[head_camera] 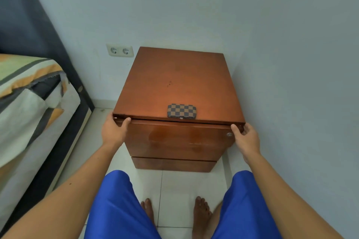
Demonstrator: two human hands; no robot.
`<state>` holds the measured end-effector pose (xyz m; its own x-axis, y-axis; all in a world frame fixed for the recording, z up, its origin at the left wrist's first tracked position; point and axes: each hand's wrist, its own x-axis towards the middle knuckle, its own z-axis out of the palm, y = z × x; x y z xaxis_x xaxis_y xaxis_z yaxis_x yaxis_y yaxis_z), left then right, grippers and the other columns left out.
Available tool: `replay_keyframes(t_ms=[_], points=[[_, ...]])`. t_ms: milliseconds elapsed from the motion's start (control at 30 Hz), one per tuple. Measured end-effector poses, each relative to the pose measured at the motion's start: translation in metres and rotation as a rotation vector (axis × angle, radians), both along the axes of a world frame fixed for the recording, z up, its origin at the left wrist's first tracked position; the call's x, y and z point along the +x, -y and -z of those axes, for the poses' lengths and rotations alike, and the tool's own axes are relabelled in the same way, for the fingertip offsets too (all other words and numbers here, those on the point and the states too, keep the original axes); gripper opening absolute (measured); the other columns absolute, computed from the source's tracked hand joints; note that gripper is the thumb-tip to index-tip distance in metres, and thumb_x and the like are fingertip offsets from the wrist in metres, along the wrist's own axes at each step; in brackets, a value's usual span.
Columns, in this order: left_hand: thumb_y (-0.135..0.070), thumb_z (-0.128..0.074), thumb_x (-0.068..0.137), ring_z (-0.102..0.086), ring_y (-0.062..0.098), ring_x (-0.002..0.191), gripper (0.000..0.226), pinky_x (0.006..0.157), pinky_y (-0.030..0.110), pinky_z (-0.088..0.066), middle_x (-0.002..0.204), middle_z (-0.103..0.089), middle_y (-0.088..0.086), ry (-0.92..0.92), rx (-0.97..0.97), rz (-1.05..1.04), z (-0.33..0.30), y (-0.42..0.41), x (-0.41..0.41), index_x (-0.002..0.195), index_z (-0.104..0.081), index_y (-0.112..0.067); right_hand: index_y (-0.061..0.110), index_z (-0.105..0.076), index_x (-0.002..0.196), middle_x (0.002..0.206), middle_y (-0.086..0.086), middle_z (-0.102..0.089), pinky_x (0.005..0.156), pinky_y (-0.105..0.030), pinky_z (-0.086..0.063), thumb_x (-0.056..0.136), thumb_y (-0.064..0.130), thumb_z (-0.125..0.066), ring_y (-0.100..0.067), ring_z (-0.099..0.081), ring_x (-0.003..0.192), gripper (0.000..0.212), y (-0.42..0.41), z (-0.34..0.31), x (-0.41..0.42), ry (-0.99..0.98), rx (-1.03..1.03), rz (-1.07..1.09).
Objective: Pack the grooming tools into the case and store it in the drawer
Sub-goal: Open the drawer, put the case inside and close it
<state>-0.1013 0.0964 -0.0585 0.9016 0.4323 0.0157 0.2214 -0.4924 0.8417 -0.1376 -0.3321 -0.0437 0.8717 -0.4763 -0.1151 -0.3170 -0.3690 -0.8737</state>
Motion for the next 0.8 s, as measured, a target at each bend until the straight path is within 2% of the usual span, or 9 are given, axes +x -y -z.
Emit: replay_keyframes(t_ms=[67,133,233,300,500,800], points=[[-0.032,-0.076,0.097,-0.064,0.033,0.117,0.052,0.099,0.048,-0.054,0.126,-0.069,0.01,-0.002,0.019,0.006,0.0,0.0,-0.011,0.14,-0.057,-0.011,0.021,-0.062,0.138,0.133,0.002,-0.068,0.108,-0.045,-0.052,0.094,0.046,-0.069,-0.019,-0.064,0.122,0.051,0.0,0.0,-0.009,-0.009,-0.024,-0.031],[-0.036,-0.075,0.098,-0.059,0.035,0.128,0.065,0.106,0.049,-0.051,0.14,-0.064,0.014,-0.031,0.032,0.01,0.001,0.0,-0.021,0.151,-0.049,-0.009,0.017,-0.055,0.147,0.14,-0.003,-0.065,0.111,-0.047,-0.05,0.093,0.051,-0.068,-0.024,-0.061,0.128,0.065,-0.003,-0.001,-0.021,-0.027,-0.044,-0.033],[-0.04,-0.074,0.098,-0.049,0.036,0.143,0.078,0.117,0.049,-0.042,0.156,-0.051,0.016,-0.056,0.046,0.006,0.0,0.001,-0.039,0.159,-0.039,-0.005,0.012,-0.034,0.161,0.161,-0.01,-0.045,0.12,-0.048,-0.04,0.097,0.048,-0.068,-0.03,-0.046,0.146,0.081,-0.01,-0.005,-0.041,-0.066,-0.045,-0.019],[-0.042,-0.073,0.098,-0.047,0.036,0.144,0.079,0.118,0.05,-0.041,0.157,-0.05,0.016,-0.053,0.048,0.01,0.0,0.001,-0.053,0.159,-0.038,-0.006,0.012,-0.029,0.162,0.165,-0.011,-0.04,0.123,-0.048,-0.037,0.097,0.049,-0.067,-0.03,-0.041,0.15,0.084,-0.013,-0.002,-0.055,-0.067,-0.048,-0.013],[-0.057,-0.076,0.091,-0.045,0.035,0.146,0.094,0.119,0.052,-0.041,0.161,-0.046,0.013,-0.064,0.064,0.042,0.002,0.001,-0.099,0.162,-0.033,-0.011,0.012,-0.028,0.163,0.164,-0.014,-0.04,0.122,-0.048,-0.038,0.096,0.053,-0.066,-0.031,-0.041,0.15,0.087,-0.015,0.002,-0.095,-0.068,-0.056,-0.007],[-0.064,-0.075,0.088,-0.041,0.036,0.149,0.103,0.119,0.055,-0.041,0.164,-0.04,0.013,-0.09,0.05,0.041,0.004,0.001,-0.16,0.163,-0.028,-0.013,0.01,-0.031,0.162,0.162,-0.016,-0.043,0.122,-0.048,-0.037,0.096,0.051,-0.068,-0.034,-0.041,0.149,0.087,-0.019,0.01,-0.155,-0.039,-0.113,-0.02]])
